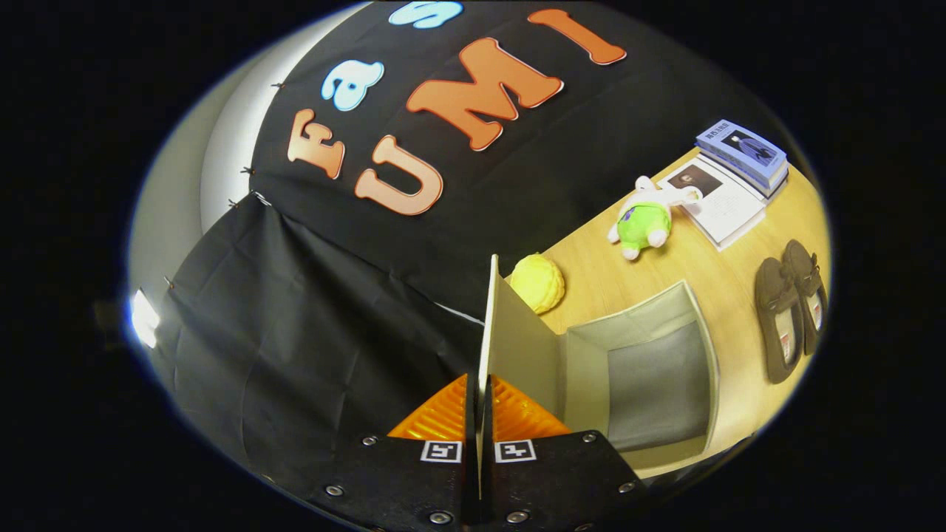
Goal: Open the storage box then place both shoes into the box .Put the left shoe in first, then the right shoe, with the right side of both shoes facing outward in a uniform manner.
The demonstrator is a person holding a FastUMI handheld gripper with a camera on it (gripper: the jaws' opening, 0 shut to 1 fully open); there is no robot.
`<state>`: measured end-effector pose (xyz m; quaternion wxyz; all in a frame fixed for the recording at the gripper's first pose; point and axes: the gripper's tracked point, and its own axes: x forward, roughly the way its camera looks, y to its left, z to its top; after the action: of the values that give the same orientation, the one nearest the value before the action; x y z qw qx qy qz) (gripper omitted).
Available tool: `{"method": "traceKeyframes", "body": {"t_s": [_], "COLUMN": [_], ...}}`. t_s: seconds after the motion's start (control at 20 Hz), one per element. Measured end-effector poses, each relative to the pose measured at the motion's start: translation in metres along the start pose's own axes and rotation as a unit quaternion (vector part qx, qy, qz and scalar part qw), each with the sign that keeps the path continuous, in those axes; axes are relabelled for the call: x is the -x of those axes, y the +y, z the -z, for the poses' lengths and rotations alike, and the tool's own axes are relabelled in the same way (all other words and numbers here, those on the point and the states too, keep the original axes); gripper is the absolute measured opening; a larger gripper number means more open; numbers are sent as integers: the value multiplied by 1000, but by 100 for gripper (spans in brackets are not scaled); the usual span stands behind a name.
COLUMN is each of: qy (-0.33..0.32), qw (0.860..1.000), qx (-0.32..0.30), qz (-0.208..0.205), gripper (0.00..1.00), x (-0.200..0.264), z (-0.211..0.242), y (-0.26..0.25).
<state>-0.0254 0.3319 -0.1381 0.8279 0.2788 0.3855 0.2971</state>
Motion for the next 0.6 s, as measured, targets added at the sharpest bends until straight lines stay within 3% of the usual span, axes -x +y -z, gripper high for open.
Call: {"method": "traceKeyframes", "body": {"t_s": [0.6], "qy": [38], "qw": [997], "qx": [74], "qz": [0], "gripper": [5], "x": [-75], "z": [66], "y": [58]}}
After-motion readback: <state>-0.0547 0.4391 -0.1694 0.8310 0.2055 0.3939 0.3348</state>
